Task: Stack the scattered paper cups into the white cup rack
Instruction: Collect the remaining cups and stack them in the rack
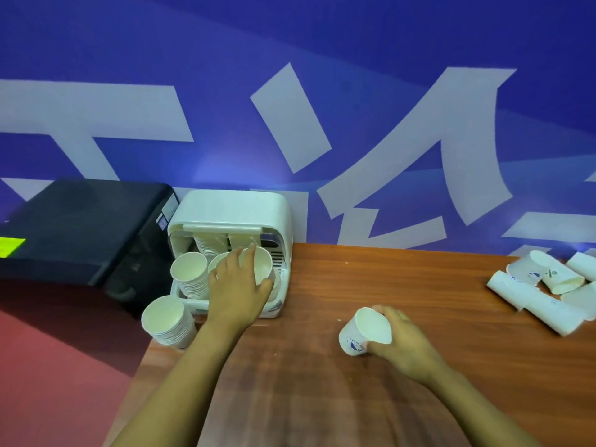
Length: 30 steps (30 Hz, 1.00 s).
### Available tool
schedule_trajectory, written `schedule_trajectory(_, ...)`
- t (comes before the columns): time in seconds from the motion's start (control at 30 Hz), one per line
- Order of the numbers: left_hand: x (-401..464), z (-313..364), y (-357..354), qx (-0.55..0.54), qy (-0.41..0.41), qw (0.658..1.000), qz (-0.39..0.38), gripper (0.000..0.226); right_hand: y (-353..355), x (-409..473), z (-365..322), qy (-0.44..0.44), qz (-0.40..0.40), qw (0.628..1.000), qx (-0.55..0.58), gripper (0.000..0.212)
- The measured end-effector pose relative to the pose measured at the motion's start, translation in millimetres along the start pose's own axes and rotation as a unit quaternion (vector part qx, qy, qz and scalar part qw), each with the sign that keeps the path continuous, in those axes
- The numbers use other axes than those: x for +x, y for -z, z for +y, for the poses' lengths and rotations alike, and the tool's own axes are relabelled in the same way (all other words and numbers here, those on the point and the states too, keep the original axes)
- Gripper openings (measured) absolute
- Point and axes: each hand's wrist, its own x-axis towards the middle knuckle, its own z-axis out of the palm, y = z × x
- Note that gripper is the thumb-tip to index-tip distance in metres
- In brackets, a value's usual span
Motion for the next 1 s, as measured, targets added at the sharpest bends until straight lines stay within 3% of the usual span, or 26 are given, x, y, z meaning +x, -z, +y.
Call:
schedule_trajectory(0.13,18,-11,0,0.006,-0.020,1.000,0.000,0.087,-7,6,-13,-0.013,0.014,1.000,0.002,0.070)
schedule_trajectory(0.37,31,-25,-29,0.029,-0.028,0.987,-0.156,0.075,-8,11,-13,-0.022,0.026,0.999,0.011,0.069)
schedule_trajectory(0.6,25,-39,-21,-0.020,-0.029,0.992,-0.118,0.072,-27,28,-48,-0.005,0.017,1.000,-0.015,0.073)
schedule_trajectory(0.83,16,-64,2,-0.032,-0.025,0.996,-0.081,0.071,-52,64,-143,0.128,0.069,0.989,0.005,0.071)
schedule_trajectory(1.0,14,-76,9,-0.044,-0.013,0.996,-0.078,0.078,-75,86,-168,0.125,0.069,0.989,-0.027,0.076)
